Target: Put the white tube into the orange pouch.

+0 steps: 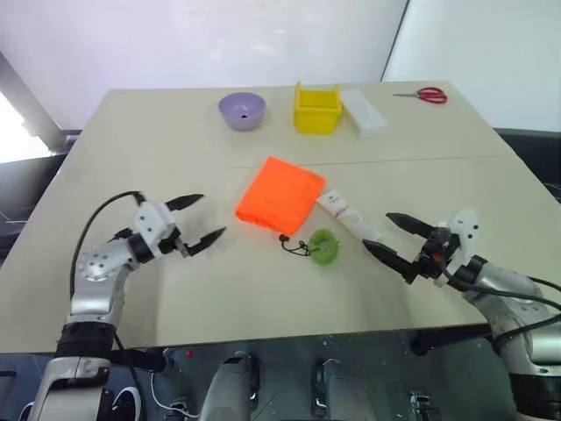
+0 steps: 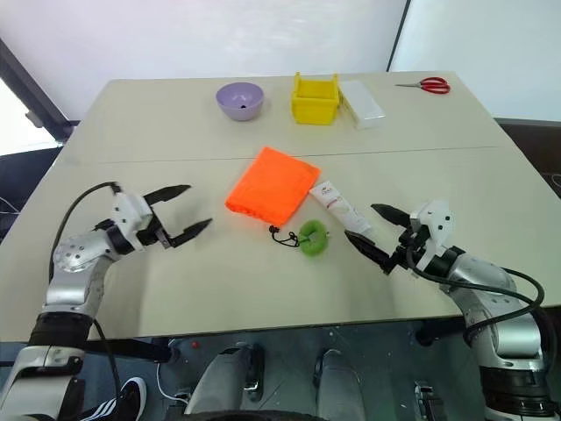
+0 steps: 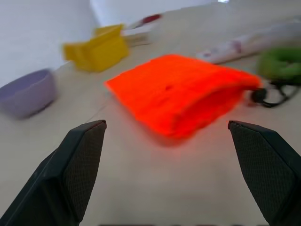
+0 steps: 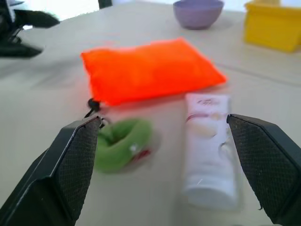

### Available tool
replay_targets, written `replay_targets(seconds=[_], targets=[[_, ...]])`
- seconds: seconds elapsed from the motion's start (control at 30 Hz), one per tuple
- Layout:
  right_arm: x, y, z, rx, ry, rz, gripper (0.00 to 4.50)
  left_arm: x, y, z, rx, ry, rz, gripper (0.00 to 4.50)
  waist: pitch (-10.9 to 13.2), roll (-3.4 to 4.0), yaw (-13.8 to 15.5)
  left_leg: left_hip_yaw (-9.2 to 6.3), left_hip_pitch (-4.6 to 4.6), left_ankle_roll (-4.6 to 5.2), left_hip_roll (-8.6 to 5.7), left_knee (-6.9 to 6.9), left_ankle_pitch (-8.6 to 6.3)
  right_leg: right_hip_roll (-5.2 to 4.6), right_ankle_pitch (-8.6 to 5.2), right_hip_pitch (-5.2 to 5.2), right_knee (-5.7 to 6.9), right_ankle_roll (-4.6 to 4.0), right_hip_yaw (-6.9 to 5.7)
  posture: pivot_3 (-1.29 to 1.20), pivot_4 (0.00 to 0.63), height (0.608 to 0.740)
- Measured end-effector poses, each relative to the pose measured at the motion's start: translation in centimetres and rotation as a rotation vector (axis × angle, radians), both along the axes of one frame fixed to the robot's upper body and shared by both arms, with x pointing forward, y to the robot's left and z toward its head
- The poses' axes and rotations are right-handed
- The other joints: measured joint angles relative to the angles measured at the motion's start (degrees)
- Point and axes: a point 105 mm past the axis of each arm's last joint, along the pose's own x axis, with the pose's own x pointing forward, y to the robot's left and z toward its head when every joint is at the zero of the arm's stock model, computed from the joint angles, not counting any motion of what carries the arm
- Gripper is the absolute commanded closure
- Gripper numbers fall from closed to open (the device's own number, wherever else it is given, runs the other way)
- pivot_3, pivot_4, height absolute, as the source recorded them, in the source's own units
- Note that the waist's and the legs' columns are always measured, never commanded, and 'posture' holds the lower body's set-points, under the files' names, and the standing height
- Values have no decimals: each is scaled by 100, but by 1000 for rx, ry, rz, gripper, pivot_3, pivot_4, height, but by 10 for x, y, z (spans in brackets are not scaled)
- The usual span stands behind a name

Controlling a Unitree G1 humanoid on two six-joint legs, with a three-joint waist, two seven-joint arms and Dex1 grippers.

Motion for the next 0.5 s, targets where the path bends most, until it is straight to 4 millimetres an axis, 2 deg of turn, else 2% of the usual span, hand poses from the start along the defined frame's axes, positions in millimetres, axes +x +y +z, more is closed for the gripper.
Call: replay_targets(seconds=[0.1,0.27,0.37,0.5], targets=[[1,1,-2,-23,-4,-2,0,10,-22,0,85,-52,-72,53,0,0,-17,54,-6,2,27,1,0,-6,0,1,-3,0,-11,0,150,740],[4,-11,-3,-79,-17,-47,0,32,-60,-7,216,-137,-140,53,0,-2,-19,72,-9,35,27,10,-3,-7,7,-2,-1,13,-16,0,150,740],[-2,-14,-13,-86,18,-57,0,38,-71,-9,237,-152,-159,53,1,-3,-25,82,-21,36,26,10,-6,0,6,-12,1,16,-29,0,150,740],[-7,-18,-18,-91,36,-74,0,44,-73,-9,269,-180,-157,53,2,-3,-30,83,-20,35,28,22,-6,3,6,-14,13,16,-30,0,150,740]])
